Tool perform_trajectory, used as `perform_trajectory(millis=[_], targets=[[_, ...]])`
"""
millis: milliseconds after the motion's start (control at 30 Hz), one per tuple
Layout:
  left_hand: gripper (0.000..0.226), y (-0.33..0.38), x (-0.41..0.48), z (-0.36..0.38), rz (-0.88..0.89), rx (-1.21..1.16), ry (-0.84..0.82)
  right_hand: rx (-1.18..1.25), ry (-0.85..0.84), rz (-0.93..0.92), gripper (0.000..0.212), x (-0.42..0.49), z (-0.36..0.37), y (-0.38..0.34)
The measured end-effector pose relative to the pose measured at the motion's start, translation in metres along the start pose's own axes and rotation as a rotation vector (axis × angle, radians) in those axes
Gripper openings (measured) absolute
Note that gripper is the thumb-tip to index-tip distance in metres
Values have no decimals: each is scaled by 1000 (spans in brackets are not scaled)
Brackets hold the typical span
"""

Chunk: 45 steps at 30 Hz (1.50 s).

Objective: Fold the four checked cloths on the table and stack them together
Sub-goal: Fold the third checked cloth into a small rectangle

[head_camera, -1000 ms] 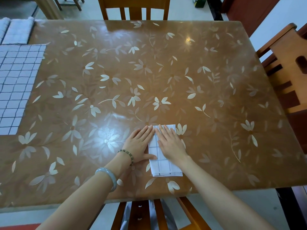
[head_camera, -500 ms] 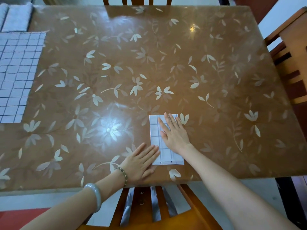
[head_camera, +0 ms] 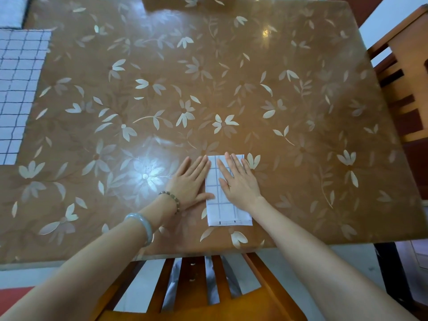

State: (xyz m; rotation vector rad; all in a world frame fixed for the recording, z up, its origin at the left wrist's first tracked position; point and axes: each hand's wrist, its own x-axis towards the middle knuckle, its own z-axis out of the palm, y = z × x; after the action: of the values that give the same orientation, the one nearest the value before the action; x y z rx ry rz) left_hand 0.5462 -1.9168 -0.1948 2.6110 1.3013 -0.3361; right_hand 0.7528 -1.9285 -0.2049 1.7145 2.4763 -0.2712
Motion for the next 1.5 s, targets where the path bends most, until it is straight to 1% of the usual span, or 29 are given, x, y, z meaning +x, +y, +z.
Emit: perform_trajectory(millis=[100, 167, 333, 433, 500, 533, 567, 633, 667, 733, 800, 867, 900, 933, 1033, 1100, 1200, 1367, 1433, 1500], targets=[[98, 9, -18, 9, 66, 34, 38, 7, -6, 1, 59, 0, 1, 0], [97, 19, -34, 16, 101, 34, 31, 8, -4, 9, 60, 0, 2, -1], [86, 37, -55, 30, 94, 11, 33, 8, 1, 4, 60, -2, 0, -1], [84, 42, -66, 29, 127, -2, 8, 14, -17, 6, 60, -2, 0, -1], [79, 45, -72, 21, 124, -79, 56, 16, -37, 11, 61, -1, -1, -1], [75, 45, -71, 14, 95, -204, 100, 17, -52, 13, 63, -2, -2, -1], [69, 45, -68, 7, 29, -387, 147, 19, -69, 12, 64, -2, -3, -1], [50, 46, -55, -8, -185, -750, 211, 47, -77, 5, 65, -3, -9, -2], [42, 47, -47, -15, -297, -873, 250, 85, -59, 4, 64, -3, -13, -3], [37, 48, -31, -23, -475, -1050, 294, 234, 30, 54, 60, -4, -21, -5], [39, 48, -17, -28, -554, -1100, 315, 402, 181, 180, 56, -12, -27, -5], [42, 45, -3, -30, -558, -1040, 344, 476, 298, 297, 44, -27, -27, -2], [43, 43, 4, -31, -536, -968, 344, 494, 304, 334, 40, -35, -25, 1], [45, 39, 11, -32, -502, -866, 330, 512, 275, 362, 38, -42, -24, 3], [50, 25, 37, -34, -370, -574, 263, 515, 109, 401, 41, -60, -23, 9], [49, 17, 52, -37, -273, -473, 203, 500, 68, 404, 44, -65, -23, 12], [48, 9, 66, -44, -162, -318, 132, 518, 55, 398, 46, -66, -24, 15], [47, 6, 84, -57, -165, -319, -15, 549, 61, 410, 41, -64, -22, 17], [43, 7, 88, -60, -134, -260, -72, 565, 65, 417, 40, -64, -21, 17], [34, 11, 88, -66, -105, -168, -130, 585, 71, 424, 40, -63, -22, 16]])
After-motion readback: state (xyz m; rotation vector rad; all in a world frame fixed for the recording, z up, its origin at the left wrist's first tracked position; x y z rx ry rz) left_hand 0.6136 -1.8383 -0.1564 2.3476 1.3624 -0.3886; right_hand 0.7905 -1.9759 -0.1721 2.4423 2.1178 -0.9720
